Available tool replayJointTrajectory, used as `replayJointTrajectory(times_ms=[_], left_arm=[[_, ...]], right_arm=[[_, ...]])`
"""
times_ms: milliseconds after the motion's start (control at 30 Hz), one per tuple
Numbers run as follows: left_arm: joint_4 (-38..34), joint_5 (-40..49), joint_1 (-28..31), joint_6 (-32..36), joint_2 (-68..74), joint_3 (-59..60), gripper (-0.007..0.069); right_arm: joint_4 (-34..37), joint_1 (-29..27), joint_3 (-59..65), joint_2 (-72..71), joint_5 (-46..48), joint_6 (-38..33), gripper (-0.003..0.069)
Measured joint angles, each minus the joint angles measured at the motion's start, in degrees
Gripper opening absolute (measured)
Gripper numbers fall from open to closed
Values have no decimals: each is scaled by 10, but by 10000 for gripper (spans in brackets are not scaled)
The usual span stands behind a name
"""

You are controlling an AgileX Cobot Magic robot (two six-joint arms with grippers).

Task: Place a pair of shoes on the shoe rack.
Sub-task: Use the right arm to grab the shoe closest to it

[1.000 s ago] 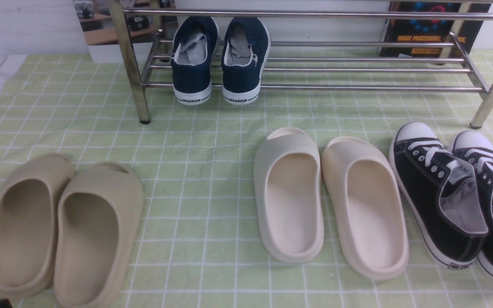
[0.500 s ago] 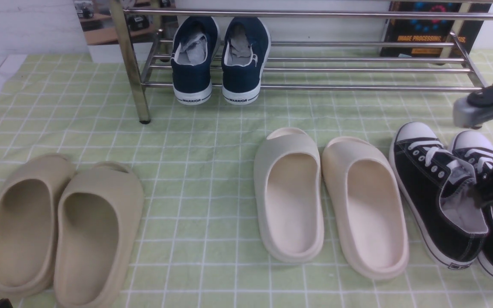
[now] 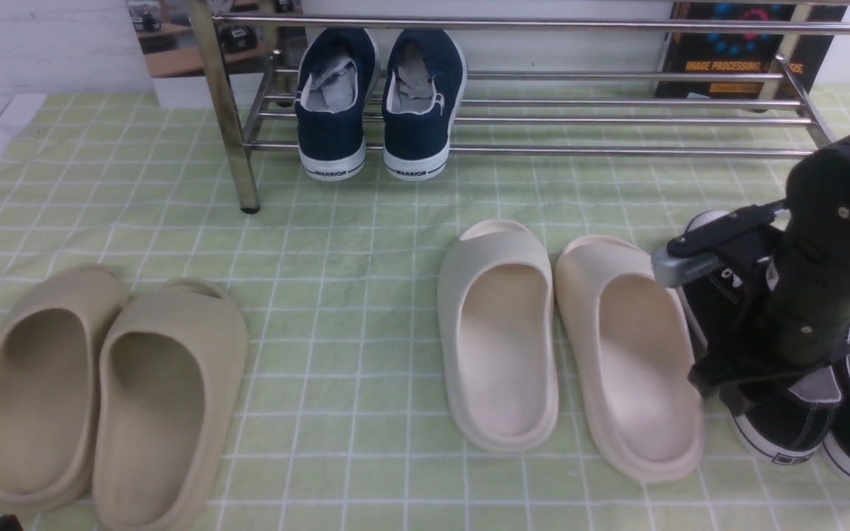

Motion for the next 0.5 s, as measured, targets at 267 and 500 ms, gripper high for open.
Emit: replayJointTrajectory(times_ms=[267,500], left_arm=[[0,0,0,0,0,0,92],[0,0,0,1,0,0,99]], right_arm=[[-17,0,-3,9,0,17,26],[-6,1,-33,-58,86,13,14]])
